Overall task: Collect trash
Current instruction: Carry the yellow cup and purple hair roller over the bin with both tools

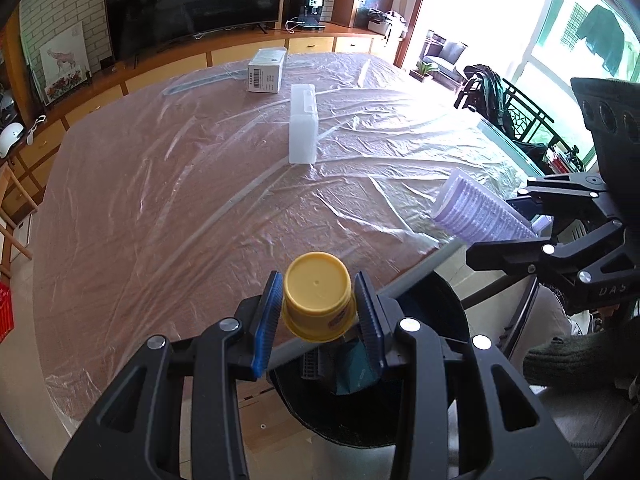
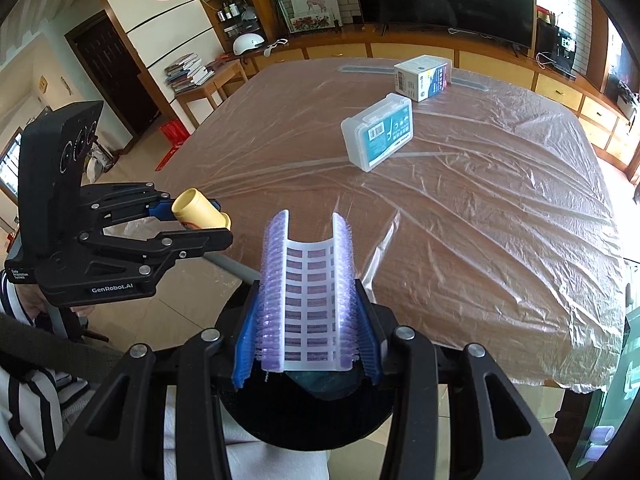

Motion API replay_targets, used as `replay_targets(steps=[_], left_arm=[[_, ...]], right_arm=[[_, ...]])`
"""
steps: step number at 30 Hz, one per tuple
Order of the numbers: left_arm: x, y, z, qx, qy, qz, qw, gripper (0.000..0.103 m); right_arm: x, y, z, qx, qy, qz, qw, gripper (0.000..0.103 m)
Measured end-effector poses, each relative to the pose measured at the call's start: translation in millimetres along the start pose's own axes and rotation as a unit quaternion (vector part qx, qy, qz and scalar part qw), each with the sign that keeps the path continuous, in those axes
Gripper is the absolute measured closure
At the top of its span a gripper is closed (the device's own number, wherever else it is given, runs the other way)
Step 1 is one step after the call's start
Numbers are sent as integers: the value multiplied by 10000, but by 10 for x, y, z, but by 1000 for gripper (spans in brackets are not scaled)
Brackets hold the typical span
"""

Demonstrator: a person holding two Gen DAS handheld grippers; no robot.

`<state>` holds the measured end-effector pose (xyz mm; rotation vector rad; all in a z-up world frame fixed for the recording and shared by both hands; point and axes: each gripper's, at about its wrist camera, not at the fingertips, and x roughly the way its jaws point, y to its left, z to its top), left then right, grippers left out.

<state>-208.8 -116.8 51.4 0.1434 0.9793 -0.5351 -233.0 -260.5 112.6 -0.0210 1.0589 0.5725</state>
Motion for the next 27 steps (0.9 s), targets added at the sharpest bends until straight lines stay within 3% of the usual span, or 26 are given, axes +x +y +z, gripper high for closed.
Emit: replay_targets(steps=[15, 27], left_arm=[[-88, -268, -274, 310, 221, -260, 9989, 64], [99, -401, -440, 459, 552, -256, 9971, 64]], right_arm=[[-36, 107, -268, -179, 299, 155, 9993, 61], [87, 130, -482, -323, 642, 192, 9972, 61]])
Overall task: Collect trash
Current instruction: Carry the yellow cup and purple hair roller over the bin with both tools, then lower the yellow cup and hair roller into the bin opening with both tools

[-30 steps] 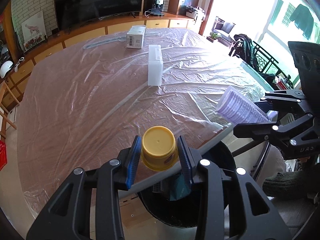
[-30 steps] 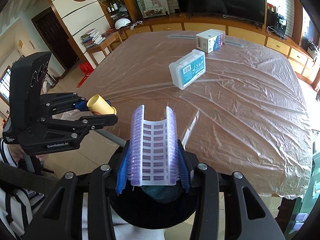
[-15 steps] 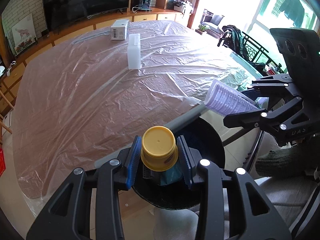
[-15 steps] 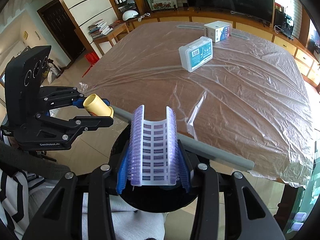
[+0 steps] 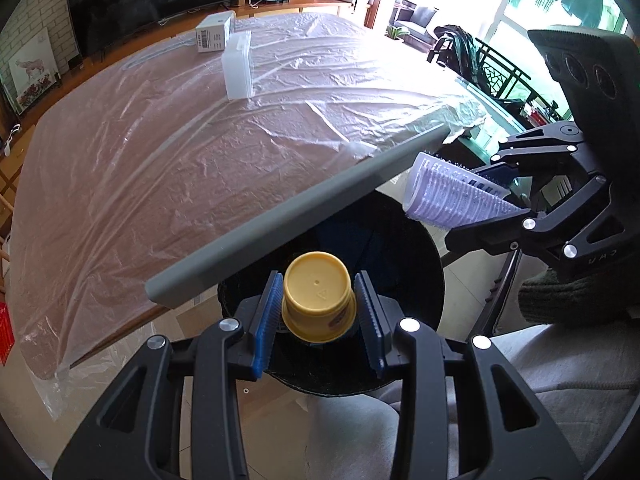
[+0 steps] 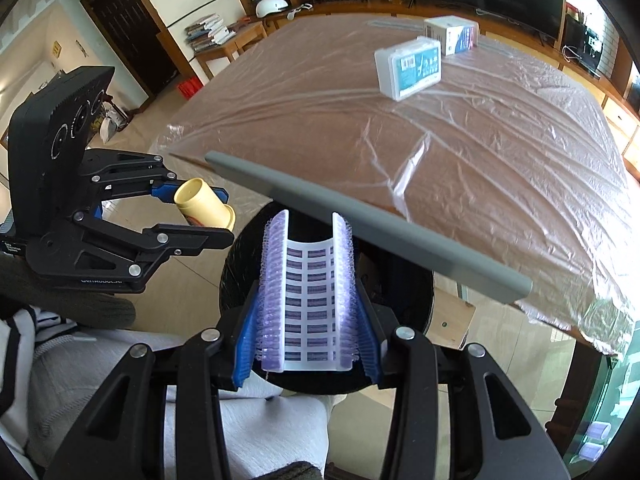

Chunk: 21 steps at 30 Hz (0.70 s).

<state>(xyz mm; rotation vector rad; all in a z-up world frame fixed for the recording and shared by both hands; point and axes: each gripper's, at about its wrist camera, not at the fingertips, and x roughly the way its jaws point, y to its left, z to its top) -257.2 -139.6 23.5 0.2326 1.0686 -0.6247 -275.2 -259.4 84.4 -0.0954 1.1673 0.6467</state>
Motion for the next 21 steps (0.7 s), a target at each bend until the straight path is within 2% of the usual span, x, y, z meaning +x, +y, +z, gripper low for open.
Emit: replay_targets(steps=[21], left_arm=[[376, -68, -180, 136, 551, 59, 9984, 64]], right_arm=[[418, -3, -173, 1, 521, -187, 9985, 61]])
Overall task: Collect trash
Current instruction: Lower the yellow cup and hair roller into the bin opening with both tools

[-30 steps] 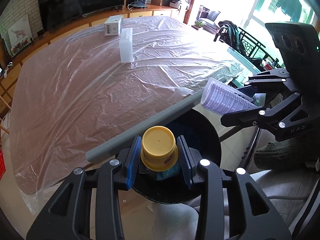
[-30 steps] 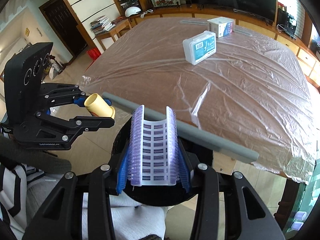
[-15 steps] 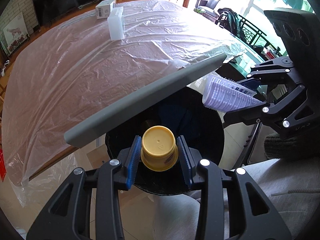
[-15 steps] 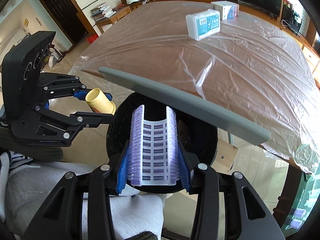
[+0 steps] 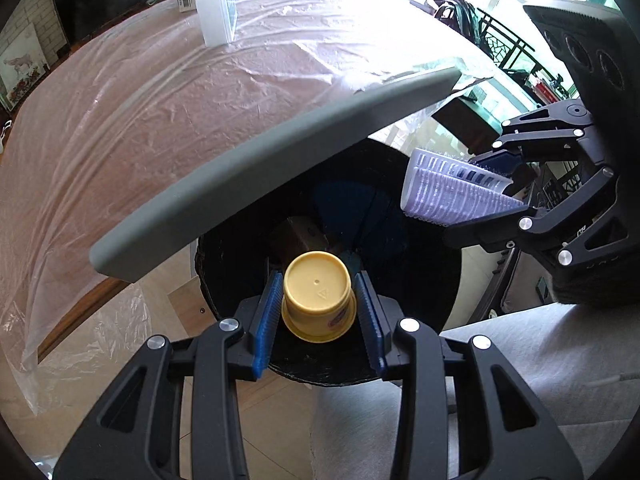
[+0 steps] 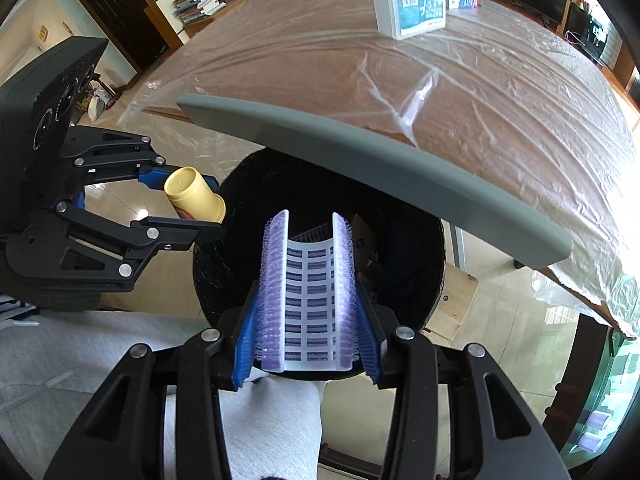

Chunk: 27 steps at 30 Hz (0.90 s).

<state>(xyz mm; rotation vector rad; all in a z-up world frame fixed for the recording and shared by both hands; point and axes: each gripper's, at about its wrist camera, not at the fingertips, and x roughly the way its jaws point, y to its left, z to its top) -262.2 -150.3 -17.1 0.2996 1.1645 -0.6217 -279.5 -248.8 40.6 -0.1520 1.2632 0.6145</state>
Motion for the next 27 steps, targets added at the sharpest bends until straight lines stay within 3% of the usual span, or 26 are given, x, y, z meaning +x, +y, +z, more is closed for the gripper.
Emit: replay_targets(steps=[27], left_arm=[[512, 4, 34, 213, 522, 345, 9978, 64]], right_arm=[[466, -151, 34, 162, 327, -290, 9989, 61]])
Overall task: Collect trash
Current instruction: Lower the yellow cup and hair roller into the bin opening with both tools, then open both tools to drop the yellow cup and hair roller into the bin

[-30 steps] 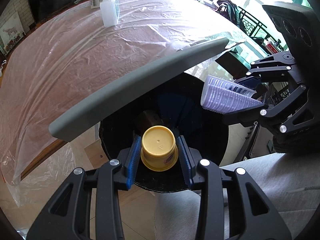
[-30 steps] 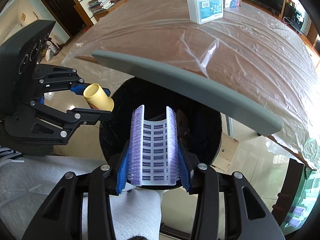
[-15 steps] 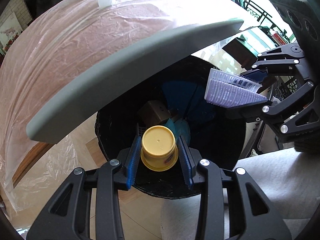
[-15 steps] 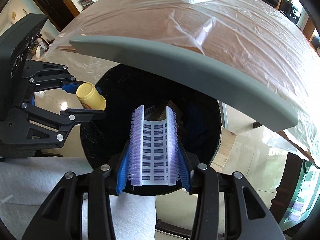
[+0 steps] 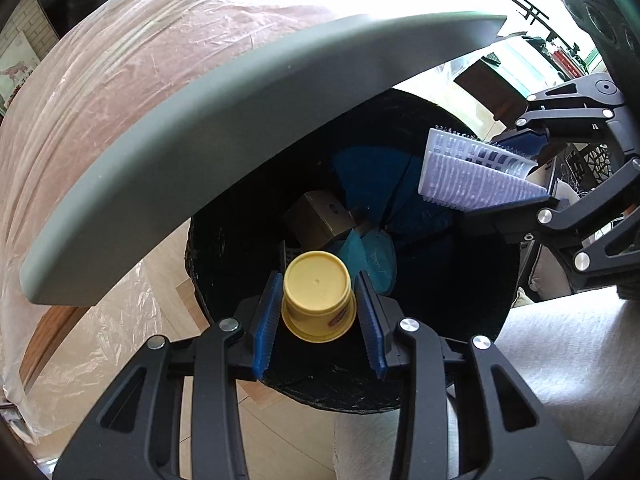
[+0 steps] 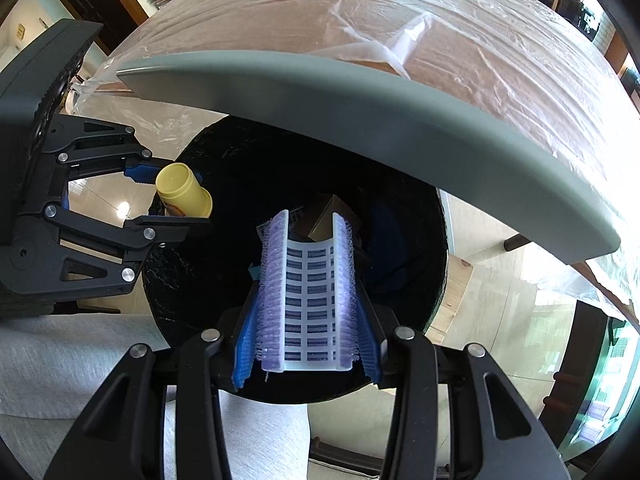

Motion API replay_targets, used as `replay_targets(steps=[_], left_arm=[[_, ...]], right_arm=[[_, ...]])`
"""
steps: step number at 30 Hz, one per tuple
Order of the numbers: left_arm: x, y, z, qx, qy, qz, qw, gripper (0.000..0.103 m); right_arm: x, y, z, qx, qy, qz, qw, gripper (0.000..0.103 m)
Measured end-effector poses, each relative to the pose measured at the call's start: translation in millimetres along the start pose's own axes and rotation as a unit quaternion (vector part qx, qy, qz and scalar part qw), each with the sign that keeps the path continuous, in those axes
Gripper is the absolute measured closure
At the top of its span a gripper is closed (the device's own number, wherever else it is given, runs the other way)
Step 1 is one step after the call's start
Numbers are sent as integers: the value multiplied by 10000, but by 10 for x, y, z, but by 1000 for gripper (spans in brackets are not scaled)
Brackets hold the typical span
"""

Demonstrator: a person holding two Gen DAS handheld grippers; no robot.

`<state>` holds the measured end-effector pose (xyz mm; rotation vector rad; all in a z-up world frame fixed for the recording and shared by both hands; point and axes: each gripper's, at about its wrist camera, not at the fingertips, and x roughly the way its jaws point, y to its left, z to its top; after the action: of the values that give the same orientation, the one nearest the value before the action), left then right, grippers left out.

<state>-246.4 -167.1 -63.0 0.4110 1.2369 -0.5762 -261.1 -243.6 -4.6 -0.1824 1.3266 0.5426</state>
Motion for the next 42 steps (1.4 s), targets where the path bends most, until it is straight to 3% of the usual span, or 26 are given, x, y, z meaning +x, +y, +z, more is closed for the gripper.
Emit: replay_targets(steps=[11, 14, 15, 17, 25, 28, 33, 38, 42], left_arm=[[66, 6, 32, 42, 25, 46, 10000, 64], [23, 2, 29, 76, -64, -2, 10000, 63], [9, 3, 27, 69, -101, 78, 9999, 48], [-61, 31, 8, -28, -265, 205, 9994, 21], [-328, 80, -71, -192, -366, 70, 9991, 20], [-632, 79, -81, -194, -649, -80, 9977, 20], [-1155, 118, 51, -166, -1445, -84, 9893, 3], [-1296, 305, 390, -372, -1874, 487, 9804, 2], [-1230, 472, 680, -481, -1959, 663, 9772, 2]], right_arm=[[49, 47, -30, 0, -4, 11, 10000, 61], [-9, 14, -32, 64, -128, -17, 9999, 55], [-32, -16, -31, 157, -145, 5, 9998, 38], [-104, -73, -39, 353, -262, 25, 9990, 29], [-411, -269, -144, 704, -393, 44, 9967, 25], [-659, -320, -186, 824, -654, 51, 9944, 20], [-1152, -427, -11, 814, -1324, -184, 9877, 11], [-1435, -612, 419, 1014, -1968, -687, 9728, 5], [-1441, -799, 899, 1179, -2151, -819, 9660, 5]])
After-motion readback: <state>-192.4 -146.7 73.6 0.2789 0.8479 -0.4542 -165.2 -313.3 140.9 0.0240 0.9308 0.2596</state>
